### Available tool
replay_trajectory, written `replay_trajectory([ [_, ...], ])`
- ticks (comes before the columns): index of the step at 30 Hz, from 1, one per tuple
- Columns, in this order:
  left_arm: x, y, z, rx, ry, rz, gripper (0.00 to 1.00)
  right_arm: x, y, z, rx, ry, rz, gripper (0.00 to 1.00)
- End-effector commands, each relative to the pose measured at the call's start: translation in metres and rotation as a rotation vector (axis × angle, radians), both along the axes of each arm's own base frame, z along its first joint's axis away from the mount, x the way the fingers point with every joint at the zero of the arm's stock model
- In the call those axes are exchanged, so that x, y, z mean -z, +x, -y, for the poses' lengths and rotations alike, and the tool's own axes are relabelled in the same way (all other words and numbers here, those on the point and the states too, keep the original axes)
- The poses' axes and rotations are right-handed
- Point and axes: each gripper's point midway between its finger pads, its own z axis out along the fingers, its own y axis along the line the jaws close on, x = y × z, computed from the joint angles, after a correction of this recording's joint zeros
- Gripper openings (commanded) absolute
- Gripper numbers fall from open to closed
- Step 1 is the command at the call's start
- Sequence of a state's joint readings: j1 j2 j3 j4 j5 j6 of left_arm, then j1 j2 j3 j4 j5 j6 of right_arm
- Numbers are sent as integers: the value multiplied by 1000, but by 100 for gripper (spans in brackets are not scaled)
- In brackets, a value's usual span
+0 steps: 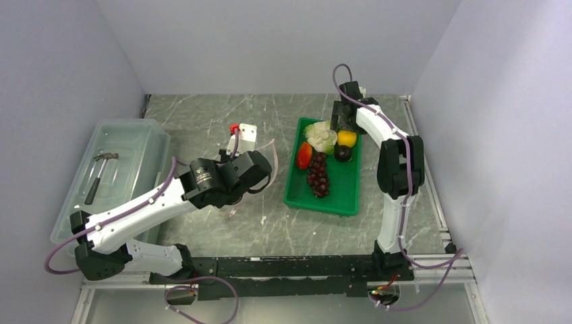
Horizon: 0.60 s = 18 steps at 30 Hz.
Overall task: Place the food in the zip-top bag and seal the zipper
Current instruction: Pick up the fake fruit from the bin.
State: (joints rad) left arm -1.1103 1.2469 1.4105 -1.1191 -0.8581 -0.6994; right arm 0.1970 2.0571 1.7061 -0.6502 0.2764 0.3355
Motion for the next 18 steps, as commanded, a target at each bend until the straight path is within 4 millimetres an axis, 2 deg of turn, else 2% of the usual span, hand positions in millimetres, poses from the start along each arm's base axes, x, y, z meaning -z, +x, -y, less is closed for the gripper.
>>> replay_trajectory([
  [1, -7, 3, 0, -18, -15, 23, 0, -6, 8, 5, -6, -6, 14, 85],
  [8, -8, 5, 4, -11, -12, 22, 0, 25, -4, 1, -24, 11, -47, 83],
  [18, -10, 5, 4, -8, -12, 25, 0, 48, -11, 1, -19, 9, -100, 78],
])
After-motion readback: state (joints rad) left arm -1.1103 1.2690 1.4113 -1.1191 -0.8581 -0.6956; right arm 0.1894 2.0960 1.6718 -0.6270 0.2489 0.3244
